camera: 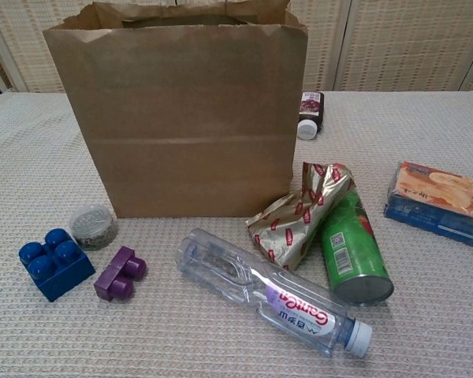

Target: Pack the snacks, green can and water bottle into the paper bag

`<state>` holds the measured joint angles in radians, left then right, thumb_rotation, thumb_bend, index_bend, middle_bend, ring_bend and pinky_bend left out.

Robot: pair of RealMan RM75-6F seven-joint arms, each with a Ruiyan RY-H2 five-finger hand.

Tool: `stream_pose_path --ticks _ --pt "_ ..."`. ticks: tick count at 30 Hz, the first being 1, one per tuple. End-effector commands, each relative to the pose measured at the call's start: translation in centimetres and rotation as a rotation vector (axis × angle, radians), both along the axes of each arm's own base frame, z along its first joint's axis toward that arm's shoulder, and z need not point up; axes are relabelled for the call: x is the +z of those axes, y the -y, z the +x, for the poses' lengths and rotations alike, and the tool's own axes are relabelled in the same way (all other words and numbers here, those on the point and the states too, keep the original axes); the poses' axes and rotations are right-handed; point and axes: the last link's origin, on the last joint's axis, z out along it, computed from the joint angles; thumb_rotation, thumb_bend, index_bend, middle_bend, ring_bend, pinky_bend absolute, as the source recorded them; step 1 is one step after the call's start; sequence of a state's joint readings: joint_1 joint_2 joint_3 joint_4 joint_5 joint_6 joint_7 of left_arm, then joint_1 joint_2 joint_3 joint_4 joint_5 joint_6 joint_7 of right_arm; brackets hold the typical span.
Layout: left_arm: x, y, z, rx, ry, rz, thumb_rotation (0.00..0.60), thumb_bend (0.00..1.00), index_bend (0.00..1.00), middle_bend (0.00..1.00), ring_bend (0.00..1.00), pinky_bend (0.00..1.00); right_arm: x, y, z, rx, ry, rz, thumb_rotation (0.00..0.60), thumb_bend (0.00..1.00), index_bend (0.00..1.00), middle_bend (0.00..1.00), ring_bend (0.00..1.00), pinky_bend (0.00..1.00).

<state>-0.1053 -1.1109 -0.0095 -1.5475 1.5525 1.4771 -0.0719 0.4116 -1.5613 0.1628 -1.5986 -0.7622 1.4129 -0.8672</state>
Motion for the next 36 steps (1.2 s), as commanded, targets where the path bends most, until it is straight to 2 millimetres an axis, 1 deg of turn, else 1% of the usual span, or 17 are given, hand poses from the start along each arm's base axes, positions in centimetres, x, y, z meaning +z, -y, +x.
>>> stream_pose_path --ticks 1,5,10,17,22,23,24,25,26,27,29,30,31,32,36 --pt "0.0 0.0 0.0 0.000 0.000 0.001 0.600 0.34 0.05 0.00 0.00 0.00 -0.2 0.7 0.3 -0.026 0.036 0.006 0.600 0.08 0.00 0.00 0.00 0.14" --pt "0.0 0.0 0.0 0.000 0.001 0.001 0.600 0.34 0.05 0.00 0.00 0.00 -0.7 1.6 0.9 -0.047 0.058 0.012 0.600 0.08 0.00 0.00 0.00 0.14" --pt "0.0 0.0 0.0 0.000 0.003 -0.001 0.600 0.34 0.05 0.00 0.00 0.00 -1.5 2.6 1.2 -0.066 0.064 0.020 0.600 0.08 0.00 0.00 0.00 0.14" --pt "0.0 0.0 0.0 -0.001 0.007 -0.002 0.600 0.34 0.05 0.00 0.00 0.00 -3.1 3.6 1.5 -0.102 0.067 0.036 0.600 0.08 0.00 0.00 0.00 0.16" --pt "0.0 0.0 0.0 -0.001 0.007 -0.003 0.600 0.34 0.05 0.00 0.00 0.00 -4.1 4.1 2.0 -0.100 0.080 0.038 0.600 0.08 0.00 0.02 0.00 0.23" --pt "0.0 0.0 0.0 -0.001 0.007 -0.003 0.600 0.34 0.05 0.00 0.00 0.00 -4.2 4.2 2.1 -0.095 0.079 0.035 0.600 0.08 0.00 0.05 0.02 0.26" --pt "0.0 0.0 0.0 -0.001 0.008 -0.003 0.600 0.34 0.05 0.00 0.00 0.00 -4.3 4.2 2.3 -0.087 0.077 0.031 0.600 0.09 0.01 0.10 0.06 0.30" --pt "0.1 0.0 0.0 -0.001 0.009 -0.003 0.600 0.34 0.05 0.00 0.00 0.00 -4.4 4.3 2.4 -0.074 0.076 0.020 0.600 0.11 0.05 0.16 0.12 0.36" --pt "0.1 0.0 0.0 -0.002 0.010 -0.004 0.600 0.34 0.05 0.00 0.00 0.00 -4.4 4.4 2.5 -0.070 0.083 0.009 0.600 0.14 0.13 0.25 0.22 0.46" --pt "0.1 0.0 -0.1 -0.002 0.011 -0.004 0.600 0.34 0.05 0.00 0.00 0.00 -4.5 4.3 2.5 -0.067 0.094 0.001 0.600 0.18 0.25 0.35 0.35 0.60" --pt "0.1 0.0 -0.1 -0.002 0.012 -0.005 0.600 0.34 0.05 0.00 0.00 0.00 -4.5 4.3 2.6 -0.057 0.112 -0.013 0.600 0.23 0.39 0.47 0.49 0.72" --pt "0.1 0.0 -0.1 -0.002 0.012 -0.005 0.600 0.34 0.05 0.00 0.00 0.00 -4.4 4.2 2.6 -0.052 0.114 -0.019 0.600 0.25 0.45 0.50 0.53 0.75" --pt "0.1 0.0 -0.1 -0.002 0.012 -0.006 0.600 0.34 0.05 0.00 0.00 0.00 -4.3 4.1 2.5 -0.045 0.112 -0.023 0.600 0.26 0.50 0.53 0.55 0.76" --pt "0.1 0.0 -0.1 -0.002 0.012 -0.006 0.600 0.34 0.05 0.00 0.00 0.00 -4.1 4.1 2.4 -0.038 0.106 -0.026 0.600 0.27 0.52 0.54 0.56 0.76" --pt "0.1 0.0 -0.1 -0.003 0.013 -0.006 0.600 0.34 0.05 0.00 0.00 0.00 -2.9 3.9 2.5 -0.019 0.136 -0.047 0.600 0.27 0.55 0.56 0.57 0.76"
